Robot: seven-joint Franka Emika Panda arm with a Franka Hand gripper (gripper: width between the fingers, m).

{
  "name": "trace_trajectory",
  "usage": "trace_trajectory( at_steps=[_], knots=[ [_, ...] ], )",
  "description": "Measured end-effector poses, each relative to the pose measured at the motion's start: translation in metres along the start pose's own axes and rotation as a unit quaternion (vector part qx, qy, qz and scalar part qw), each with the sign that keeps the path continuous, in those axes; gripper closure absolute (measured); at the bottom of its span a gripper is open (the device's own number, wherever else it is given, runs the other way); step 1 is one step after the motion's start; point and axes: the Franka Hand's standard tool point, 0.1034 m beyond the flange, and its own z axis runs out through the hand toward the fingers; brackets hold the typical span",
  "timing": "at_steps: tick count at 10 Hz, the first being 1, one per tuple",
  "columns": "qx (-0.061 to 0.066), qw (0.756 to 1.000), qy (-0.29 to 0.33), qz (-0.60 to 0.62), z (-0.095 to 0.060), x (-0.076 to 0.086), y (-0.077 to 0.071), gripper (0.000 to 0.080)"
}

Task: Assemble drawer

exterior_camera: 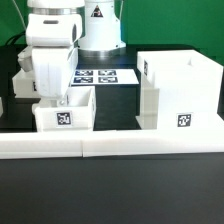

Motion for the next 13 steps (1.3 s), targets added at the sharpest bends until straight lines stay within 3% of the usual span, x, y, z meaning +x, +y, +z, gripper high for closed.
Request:
trace_trajectory(
  at_steps=[2,6,7,8,9,10,11,13],
  knots=[
    [0.008,1.000,0.006,-0.007,0.006,0.014,-0.002,0.0755],
    [0.007,1.000,0.006,-0.009,0.011,0.014,-0.006,0.0755],
    [-0.013,1.000,0.009,-0.007,0.010,0.028,-0.001,0.0755],
    [-0.021,1.000,0.012,-0.010,0.011,0.035,-0.001,0.0755],
    [-0.021,1.000,0.012,-0.008,0.011,0.033,-0.002,0.0755],
    [-0.035,0.999,0.012,-0.006,0.011,0.032,0.000,0.0755],
    [-0.035,0.999,0.011,-0.007,0.011,0.035,-0.001,0.0755],
    [-0.037,0.999,0.004,-0.035,0.008,0.055,0.004,0.0755]
  ],
)
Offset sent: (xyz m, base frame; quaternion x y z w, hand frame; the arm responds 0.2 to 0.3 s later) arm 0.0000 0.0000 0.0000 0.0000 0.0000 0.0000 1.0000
